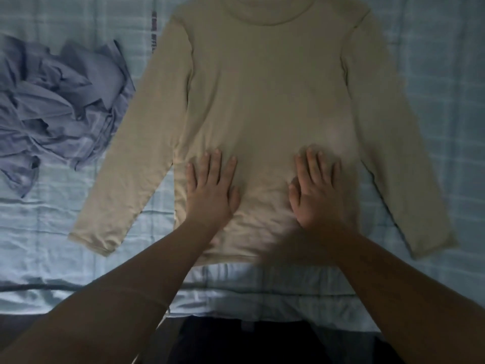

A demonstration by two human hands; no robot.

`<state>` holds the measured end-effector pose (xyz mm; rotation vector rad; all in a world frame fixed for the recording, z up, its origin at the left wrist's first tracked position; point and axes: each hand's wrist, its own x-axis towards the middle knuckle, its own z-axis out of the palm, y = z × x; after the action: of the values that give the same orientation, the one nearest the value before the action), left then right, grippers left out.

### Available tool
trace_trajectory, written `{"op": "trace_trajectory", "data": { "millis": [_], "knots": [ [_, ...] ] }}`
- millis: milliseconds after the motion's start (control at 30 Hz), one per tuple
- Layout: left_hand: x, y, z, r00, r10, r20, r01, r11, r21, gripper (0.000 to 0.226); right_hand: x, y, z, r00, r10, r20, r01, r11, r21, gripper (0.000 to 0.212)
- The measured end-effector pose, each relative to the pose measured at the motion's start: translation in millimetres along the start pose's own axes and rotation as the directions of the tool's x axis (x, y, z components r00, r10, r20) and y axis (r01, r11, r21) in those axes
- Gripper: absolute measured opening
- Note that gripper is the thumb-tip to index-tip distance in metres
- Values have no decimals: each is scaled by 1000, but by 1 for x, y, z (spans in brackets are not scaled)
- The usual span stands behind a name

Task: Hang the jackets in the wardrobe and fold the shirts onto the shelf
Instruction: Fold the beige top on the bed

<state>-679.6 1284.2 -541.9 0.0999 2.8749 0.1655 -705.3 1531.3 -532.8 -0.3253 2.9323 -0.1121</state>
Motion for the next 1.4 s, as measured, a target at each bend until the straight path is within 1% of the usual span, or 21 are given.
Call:
{"op": "trace_trajectory", "data": {
  "millis": [67,133,200,300,433,567,633,733,800,867,933,1000,1067,1133,1233,1300,1333,1400],
  "knots": [
    [-19,-2,-7,1000,3,17,-3,999,-35,63,-22,1,-4,1000,0,31,-2,999,54,64],
    [-46,-4,-8,1000,7,28,-7,1000,-19,63,-50,2,-4,997,-11,76,3,996,94,65],
    [-69,-9,-2,999,9,38,-9,1000,6,63,-73,7,1,994,-16,111,6,996,88,65],
    [-90,-18,16,998,47,37,-49,998,37,63,-92,16,12,989,-13,150,7,999,44,67],
    [-89,-20,30,997,45,55,-49,996,75,67,-93,20,25,991,-26,128,24,1000,16,71],
    [-89,-19,29,999,34,38,-36,997,74,65,-91,17,24,991,-12,135,11,1000,8,71],
    [-89,-18,19,998,33,46,-36,998,49,62,-90,12,12,988,5,157,-5,1000,-1,70],
    [-90,-17,-8,994,24,109,-20,999,-37,60,-85,-2,-12,972,62,228,-60,998,-13,69],
    [-91,-21,-27,994,-47,95,60,988,-142,58,-77,-19,-29,958,78,277,-82,997,4,70],
    [-91,-32,-40,982,-177,67,188,950,-247,58,-65,-43,-41,959,-9,283,-4,999,47,71],
    [-92,-52,-48,950,-310,34,302,891,-339,62,-48,-73,-47,954,-140,265,126,989,71,70],
    [-93,-78,-55,893,-450,10,413,811,-414,65,-30,-108,-53,935,-260,241,241,965,106,70],
    [-94,-110,-58,822,-570,24,522,735,-432,64,-13,-146,-55,902,-376,212,355,926,132,72],
    [-96,-147,-56,767,-640,45,593,681,-430,62,3,-185,-56,866,-469,172,449,882,145,72],
    [-102,-197,-50,718,-691,83,658,634,-406,58,22,-242,-56,848,-511,142,493,858,148,69],
    [-107,-221,-50,690,-713,122,694,606,-388,58,32,-275,-52,849,-497,179,481,868,128,68],
    [-110,-230,-50,663,-729,168,724,569,-389,57,37,-289,-48,849,-487,205,473,873,115,68],
    [-113,-247,-52,587,-739,330,797,459,-393,52,43,-314,-38,837,-480,263,474,876,90,68]
  ]
}}
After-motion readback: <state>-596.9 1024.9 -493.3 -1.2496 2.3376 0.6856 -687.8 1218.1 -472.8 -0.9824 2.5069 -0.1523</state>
